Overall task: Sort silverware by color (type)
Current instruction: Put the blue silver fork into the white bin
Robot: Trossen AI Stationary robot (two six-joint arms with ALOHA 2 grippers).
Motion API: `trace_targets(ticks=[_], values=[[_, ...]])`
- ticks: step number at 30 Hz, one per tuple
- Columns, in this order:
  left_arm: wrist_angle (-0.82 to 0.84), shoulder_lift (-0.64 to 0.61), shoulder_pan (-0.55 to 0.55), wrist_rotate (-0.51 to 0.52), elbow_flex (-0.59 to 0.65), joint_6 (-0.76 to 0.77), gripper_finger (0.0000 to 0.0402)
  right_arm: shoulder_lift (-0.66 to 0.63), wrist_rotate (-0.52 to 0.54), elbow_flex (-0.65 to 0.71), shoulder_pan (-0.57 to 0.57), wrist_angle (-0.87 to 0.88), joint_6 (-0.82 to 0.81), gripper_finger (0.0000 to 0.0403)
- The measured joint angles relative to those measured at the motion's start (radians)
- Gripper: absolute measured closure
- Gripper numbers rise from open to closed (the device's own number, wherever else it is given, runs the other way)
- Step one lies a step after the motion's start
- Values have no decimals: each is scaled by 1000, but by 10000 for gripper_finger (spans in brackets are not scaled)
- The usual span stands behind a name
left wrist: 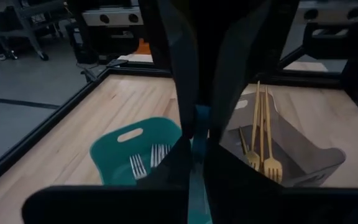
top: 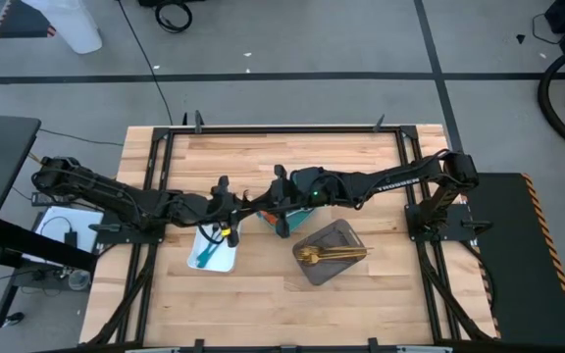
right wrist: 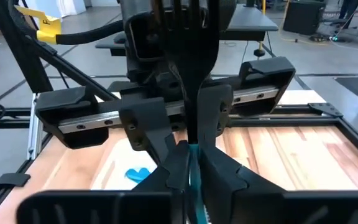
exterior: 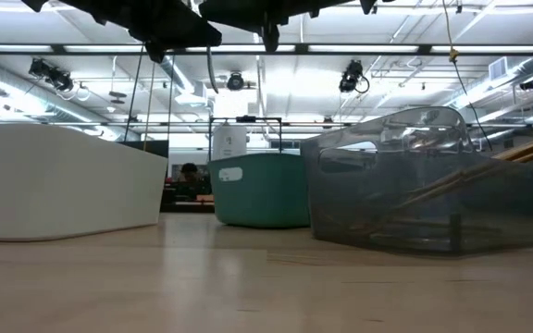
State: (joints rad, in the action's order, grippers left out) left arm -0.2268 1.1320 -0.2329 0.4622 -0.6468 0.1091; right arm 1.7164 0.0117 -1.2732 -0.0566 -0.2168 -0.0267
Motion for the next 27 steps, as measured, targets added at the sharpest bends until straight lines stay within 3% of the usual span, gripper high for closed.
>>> trace_targets(ticks=[13, 27], values=[[141, -2, 0, 39, 0, 50, 372, -8, 30, 0, 0, 169, -16, 279], [597, -150, -113, 10, 0, 484, 366, -65, 24, 0, 7, 481, -84, 270]])
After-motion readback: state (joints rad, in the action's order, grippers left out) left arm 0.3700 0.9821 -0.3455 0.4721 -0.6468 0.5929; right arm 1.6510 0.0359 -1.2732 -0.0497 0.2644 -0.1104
